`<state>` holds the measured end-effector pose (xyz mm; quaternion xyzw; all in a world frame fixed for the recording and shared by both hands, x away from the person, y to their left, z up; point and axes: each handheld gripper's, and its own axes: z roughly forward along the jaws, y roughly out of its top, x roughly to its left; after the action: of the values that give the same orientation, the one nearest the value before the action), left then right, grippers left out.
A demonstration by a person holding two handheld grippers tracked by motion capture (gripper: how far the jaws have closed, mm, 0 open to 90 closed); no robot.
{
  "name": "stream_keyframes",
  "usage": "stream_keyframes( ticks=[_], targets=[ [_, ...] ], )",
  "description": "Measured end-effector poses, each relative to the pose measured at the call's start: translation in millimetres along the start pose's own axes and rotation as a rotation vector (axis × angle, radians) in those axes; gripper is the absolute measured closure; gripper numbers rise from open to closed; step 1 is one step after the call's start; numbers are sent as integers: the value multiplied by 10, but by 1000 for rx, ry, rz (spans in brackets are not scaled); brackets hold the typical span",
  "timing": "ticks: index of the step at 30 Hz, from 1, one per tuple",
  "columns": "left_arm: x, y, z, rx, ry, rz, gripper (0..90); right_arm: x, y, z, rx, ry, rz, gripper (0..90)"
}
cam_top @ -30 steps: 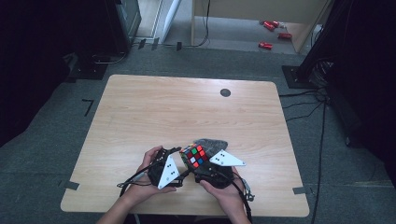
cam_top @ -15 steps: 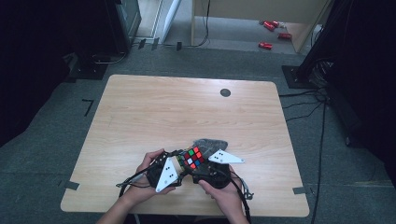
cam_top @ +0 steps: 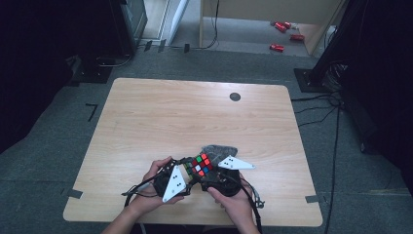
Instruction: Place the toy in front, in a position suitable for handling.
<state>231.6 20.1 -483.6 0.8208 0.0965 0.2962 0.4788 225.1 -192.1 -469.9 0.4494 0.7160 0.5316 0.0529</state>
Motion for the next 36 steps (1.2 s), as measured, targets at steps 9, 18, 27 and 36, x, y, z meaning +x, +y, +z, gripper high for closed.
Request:
stream_keyframes(
  ticks=[9,18,27,36],
  targets=[
    [71,-44,-14,7,-1,-60,341,-32,25,-50,-16,27,-4,315],
    [289,-129,-118,-7,-16,-242,342,-218,109,-305,-40,-141,-190,307],
    [400,-175,-107,-20,-109,-343,344,-579,-116,-141,199,-288,-314,298],
    [463,-240,-123,-37,-143,-416,344,-760,-241,-81,211,-224,-261,414]
  ],
)
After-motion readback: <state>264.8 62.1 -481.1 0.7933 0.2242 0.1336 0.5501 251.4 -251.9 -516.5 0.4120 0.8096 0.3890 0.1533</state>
